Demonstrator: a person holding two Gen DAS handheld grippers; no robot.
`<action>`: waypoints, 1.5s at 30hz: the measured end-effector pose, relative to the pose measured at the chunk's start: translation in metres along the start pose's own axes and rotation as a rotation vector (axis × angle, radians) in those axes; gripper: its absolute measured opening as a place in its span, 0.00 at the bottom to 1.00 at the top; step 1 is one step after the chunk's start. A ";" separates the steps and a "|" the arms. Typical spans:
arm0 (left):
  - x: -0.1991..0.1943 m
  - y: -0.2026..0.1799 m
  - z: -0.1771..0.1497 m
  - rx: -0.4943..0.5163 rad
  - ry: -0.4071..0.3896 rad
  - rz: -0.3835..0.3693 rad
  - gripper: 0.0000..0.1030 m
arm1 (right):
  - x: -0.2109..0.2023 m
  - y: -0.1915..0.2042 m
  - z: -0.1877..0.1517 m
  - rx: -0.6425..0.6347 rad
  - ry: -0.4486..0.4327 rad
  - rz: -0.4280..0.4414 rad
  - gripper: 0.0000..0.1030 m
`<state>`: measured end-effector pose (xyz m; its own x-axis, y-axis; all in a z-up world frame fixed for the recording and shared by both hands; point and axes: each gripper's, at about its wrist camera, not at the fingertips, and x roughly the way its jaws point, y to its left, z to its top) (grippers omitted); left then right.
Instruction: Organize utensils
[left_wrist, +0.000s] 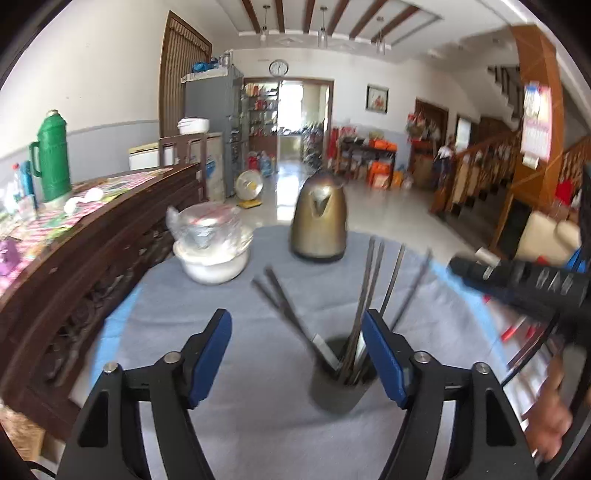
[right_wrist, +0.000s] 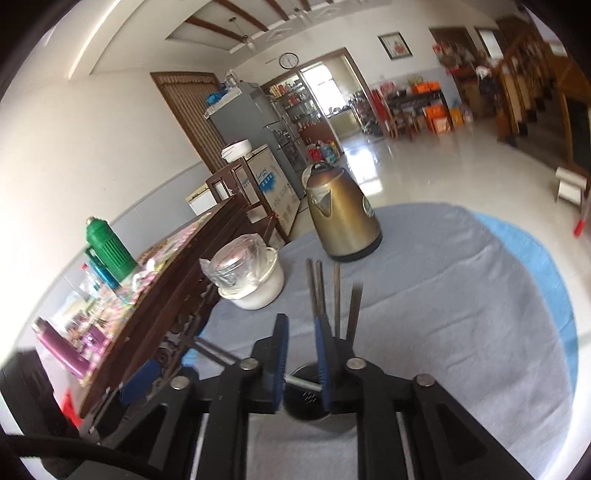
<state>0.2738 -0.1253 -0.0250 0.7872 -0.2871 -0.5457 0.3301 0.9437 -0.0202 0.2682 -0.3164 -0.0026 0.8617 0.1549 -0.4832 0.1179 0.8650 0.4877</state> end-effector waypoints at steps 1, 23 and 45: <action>-0.004 0.001 -0.006 0.008 0.012 0.021 0.77 | -0.005 -0.002 -0.003 0.010 -0.005 0.008 0.32; -0.104 -0.007 -0.073 0.055 -0.019 0.296 0.90 | -0.119 -0.004 -0.105 -0.105 -0.162 0.009 0.60; -0.153 -0.010 -0.079 0.072 -0.077 0.332 0.96 | -0.180 0.031 -0.133 -0.224 -0.293 -0.011 0.64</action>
<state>0.1086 -0.0777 -0.0077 0.8939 0.0191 -0.4478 0.0835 0.9745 0.2084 0.0507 -0.2537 0.0032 0.9697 0.0298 -0.2425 0.0449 0.9538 0.2970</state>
